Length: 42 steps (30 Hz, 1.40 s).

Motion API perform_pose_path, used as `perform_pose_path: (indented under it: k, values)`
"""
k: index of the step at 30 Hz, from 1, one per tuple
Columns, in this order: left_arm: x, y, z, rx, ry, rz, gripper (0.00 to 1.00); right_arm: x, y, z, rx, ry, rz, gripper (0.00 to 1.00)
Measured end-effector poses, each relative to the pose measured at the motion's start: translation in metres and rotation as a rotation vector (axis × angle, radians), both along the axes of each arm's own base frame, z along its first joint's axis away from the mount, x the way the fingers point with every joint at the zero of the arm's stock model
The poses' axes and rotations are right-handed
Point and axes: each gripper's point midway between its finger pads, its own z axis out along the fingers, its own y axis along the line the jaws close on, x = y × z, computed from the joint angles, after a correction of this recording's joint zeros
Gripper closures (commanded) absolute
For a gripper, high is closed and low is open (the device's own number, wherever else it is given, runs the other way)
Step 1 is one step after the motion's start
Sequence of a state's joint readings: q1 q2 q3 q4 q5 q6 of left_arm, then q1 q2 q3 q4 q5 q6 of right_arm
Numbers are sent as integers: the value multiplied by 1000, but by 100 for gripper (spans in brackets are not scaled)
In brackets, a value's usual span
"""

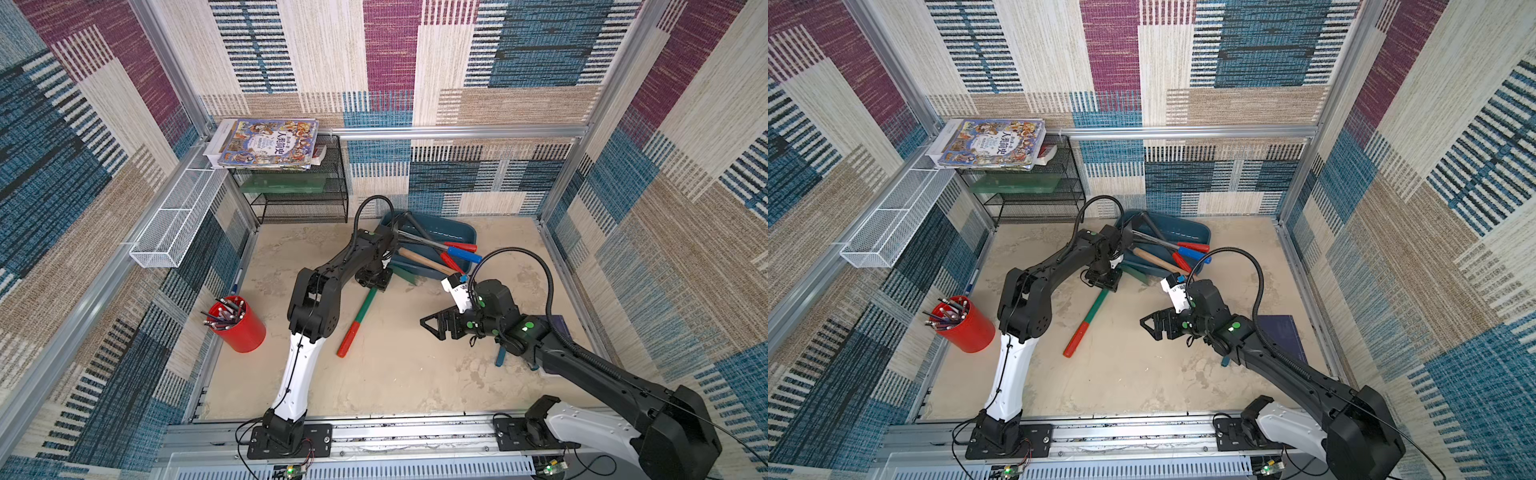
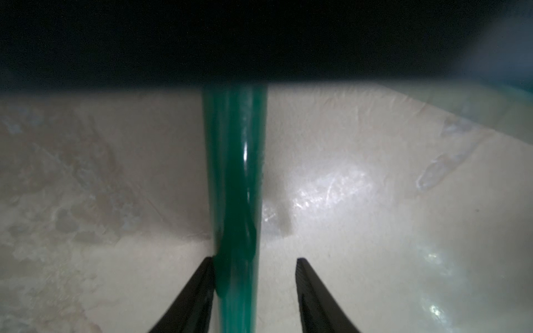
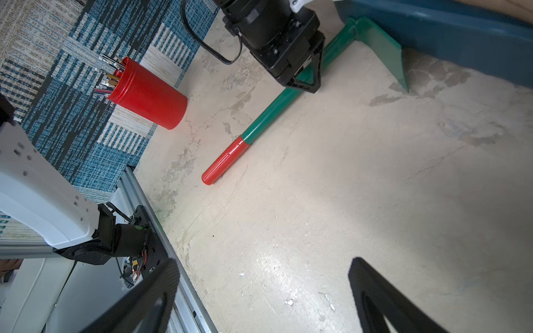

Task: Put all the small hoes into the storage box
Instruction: Pick up the hoe from the center of the board.

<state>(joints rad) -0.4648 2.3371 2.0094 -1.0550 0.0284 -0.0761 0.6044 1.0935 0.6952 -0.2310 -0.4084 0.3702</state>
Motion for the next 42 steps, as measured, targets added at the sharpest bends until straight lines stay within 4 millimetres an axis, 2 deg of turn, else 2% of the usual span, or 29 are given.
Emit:
perform_pose_path:
  k: [9, 15, 19, 36, 42]
  values:
    - [5, 2, -8, 7, -40, 4, 53, 0, 0, 0, 0, 0, 0, 4]
    - [-4, 8, -5, 8, -59, 11, 54, 0, 0, -1, -1, 1, 0, 4]
    - [-20, 18, -5, 32, -29, 23, 55, 0, 0, -1, -1, 1, 1, 4]
    - [-23, 16, -10, 12, -18, 54, 59, 1, 0, 0, -1, 2, 0, 4]
    - [-25, 19, -14, 29, -9, 58, 66, 1, 0, 0, -1, 2, 0, 4]
